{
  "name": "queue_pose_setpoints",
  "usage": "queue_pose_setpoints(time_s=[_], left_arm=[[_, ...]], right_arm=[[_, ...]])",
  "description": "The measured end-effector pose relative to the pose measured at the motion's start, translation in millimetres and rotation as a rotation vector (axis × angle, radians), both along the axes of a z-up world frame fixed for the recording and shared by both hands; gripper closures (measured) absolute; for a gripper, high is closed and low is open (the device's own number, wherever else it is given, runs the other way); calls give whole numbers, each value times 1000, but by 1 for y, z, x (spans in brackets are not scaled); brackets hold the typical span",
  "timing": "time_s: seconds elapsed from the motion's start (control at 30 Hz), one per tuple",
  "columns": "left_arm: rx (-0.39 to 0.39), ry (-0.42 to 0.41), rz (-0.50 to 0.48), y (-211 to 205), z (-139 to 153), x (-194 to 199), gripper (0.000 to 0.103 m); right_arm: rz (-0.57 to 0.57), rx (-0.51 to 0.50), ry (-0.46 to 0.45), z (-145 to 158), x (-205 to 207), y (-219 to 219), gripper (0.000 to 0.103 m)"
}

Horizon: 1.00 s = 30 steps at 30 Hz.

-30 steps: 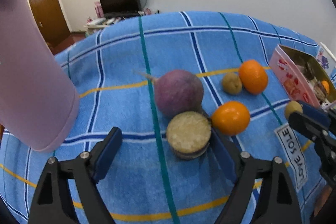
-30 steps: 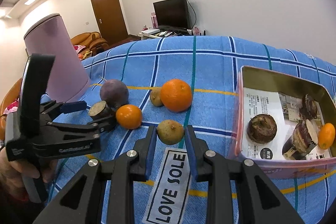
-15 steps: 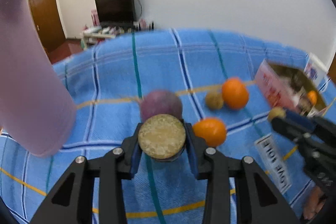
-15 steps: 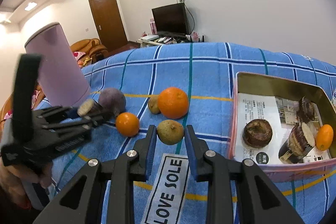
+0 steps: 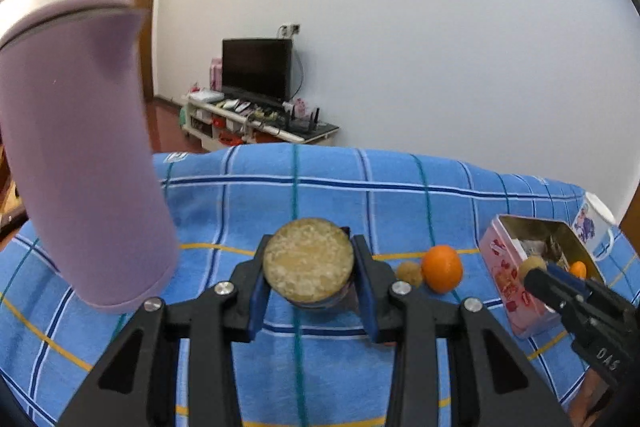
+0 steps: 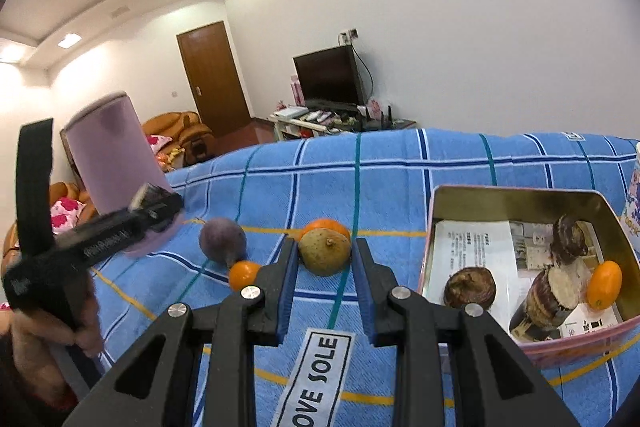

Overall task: Organize fruits
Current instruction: 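Grasp the small brown fruit with the right gripper while the left gripper grasps the cut taro slice, then carry the small brown fruit and taro slice over the pink tin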

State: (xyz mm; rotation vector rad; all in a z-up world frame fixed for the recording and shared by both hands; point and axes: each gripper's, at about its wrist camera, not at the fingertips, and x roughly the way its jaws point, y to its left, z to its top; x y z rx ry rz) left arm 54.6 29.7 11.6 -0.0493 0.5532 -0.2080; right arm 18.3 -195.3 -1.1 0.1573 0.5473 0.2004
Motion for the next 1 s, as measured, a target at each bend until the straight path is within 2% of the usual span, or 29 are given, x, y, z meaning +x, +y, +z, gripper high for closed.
queue_pose_setpoints(time_s=[0.23,0.73,1.0], left_arm=[[59,-37,-53,-39,-7,-12,64],[104,-17,-50,-83,-16,-30,64],[126,-13,-50,-106,-16,-43,64]], right_arm=[[-28,-46,-29,3,-1,-2,74],[-61,-117,-23,2,-15,-34,74],[-83,-120,-36,5,-24,-57,74]])
